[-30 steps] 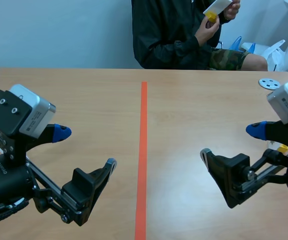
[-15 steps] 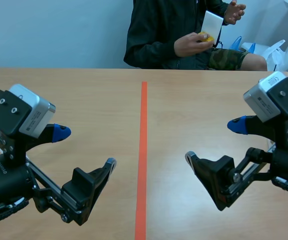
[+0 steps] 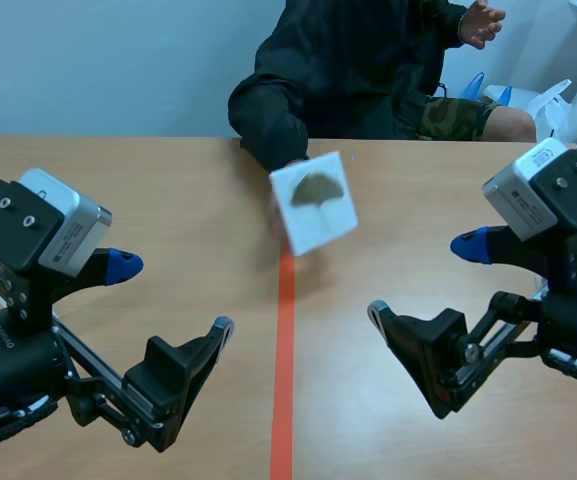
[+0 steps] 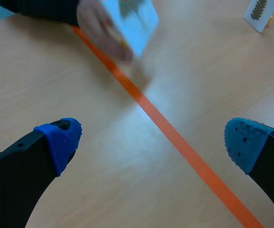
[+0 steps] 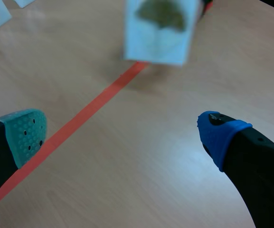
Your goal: Sort the leaf by its shape. The table is split by an orange tape line. A compound leaf with several leaflets goes to the left side, a simple leaf with one blade goes to the right side. Return to the home posture when a red brick is placed on the table.
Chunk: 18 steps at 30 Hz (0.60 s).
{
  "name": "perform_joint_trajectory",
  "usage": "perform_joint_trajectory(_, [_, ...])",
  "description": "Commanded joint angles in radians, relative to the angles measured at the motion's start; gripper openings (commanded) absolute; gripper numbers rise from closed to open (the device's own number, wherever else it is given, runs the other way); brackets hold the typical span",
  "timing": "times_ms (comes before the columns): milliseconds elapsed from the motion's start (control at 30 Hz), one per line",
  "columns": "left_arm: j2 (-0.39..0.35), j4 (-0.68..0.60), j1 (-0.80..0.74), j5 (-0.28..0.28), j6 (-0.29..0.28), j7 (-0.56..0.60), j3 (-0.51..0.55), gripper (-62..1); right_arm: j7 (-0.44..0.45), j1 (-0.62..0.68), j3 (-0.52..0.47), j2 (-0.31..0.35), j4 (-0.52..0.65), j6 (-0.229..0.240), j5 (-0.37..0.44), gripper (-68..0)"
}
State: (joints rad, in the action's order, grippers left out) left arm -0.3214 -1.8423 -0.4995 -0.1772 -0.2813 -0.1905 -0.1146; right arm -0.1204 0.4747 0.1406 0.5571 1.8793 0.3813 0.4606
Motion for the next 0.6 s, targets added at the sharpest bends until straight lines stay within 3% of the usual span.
perform_joint_trajectory(0, [0.002,-0.010,-0.004,-0.012,0.002,0.013,0.005,1.4,0.014,-0.012,-0.002,0.008,0.002,0.000,0.010,0.4])
perform_joint_trajectory(567, [0.002,-0.010,-0.004,-0.012,0.002,0.013,0.005,1.4,0.006,-0.012,-0.002,0.008,0.002,0.000,0.010,0.4])
